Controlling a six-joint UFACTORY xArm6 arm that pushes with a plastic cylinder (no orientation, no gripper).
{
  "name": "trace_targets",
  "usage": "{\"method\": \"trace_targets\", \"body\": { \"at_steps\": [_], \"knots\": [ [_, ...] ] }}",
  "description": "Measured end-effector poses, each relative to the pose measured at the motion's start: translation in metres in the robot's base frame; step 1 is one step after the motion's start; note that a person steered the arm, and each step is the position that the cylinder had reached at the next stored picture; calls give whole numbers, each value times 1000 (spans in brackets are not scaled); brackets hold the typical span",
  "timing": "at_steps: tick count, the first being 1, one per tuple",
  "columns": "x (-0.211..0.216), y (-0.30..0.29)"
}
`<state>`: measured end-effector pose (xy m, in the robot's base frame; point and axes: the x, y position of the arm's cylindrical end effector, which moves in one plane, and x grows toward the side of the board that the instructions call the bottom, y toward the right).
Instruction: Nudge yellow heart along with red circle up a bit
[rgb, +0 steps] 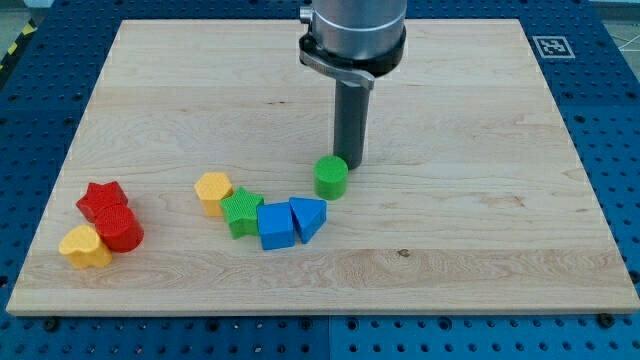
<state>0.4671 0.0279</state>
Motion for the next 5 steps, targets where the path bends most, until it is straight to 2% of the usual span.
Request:
{"method": "trace_targets", "body": {
  "at_steps": [3, 4, 5],
  "knots": [
    [23, 10],
    [-9, 26],
    [-45, -4]
  ]
}}
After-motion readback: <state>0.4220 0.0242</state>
